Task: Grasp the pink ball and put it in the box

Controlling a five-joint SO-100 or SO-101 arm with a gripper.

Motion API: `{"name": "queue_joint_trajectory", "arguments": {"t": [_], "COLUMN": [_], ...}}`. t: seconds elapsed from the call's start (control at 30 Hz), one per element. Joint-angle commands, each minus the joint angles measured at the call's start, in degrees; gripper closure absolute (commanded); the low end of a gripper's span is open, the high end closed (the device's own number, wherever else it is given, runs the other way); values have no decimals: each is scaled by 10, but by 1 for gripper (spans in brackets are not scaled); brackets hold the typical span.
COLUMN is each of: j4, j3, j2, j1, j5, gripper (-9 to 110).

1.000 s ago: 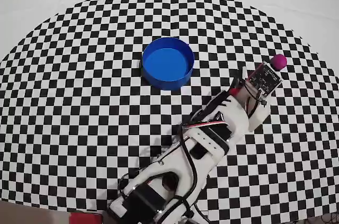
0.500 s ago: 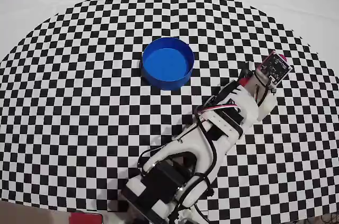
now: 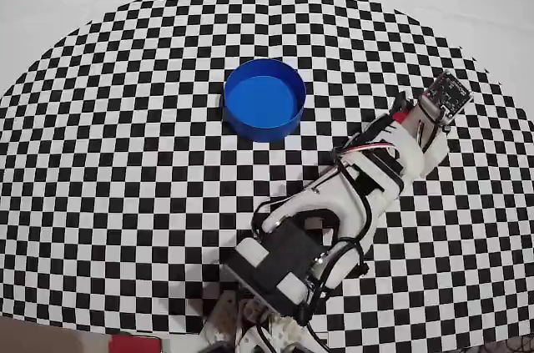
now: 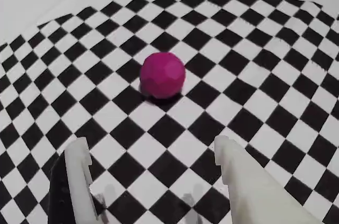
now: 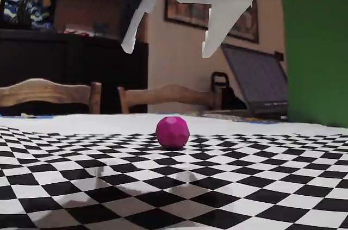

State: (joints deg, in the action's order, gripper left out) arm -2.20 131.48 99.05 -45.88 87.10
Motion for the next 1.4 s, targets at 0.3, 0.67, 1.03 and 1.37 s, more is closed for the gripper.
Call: {"name": "queue_joint_trajectory", "arguments": {"t": [0.3,0.67,1.03,1.37], "j4": [-11,-11,-11,-8], "j3": [-102,-181,-232,-276], "j2": [-90,-179,-230,-270], "j1": [-9,-9,-1,5], "j5": [4,4,4,4], "gripper": [75,75,75,75]}}
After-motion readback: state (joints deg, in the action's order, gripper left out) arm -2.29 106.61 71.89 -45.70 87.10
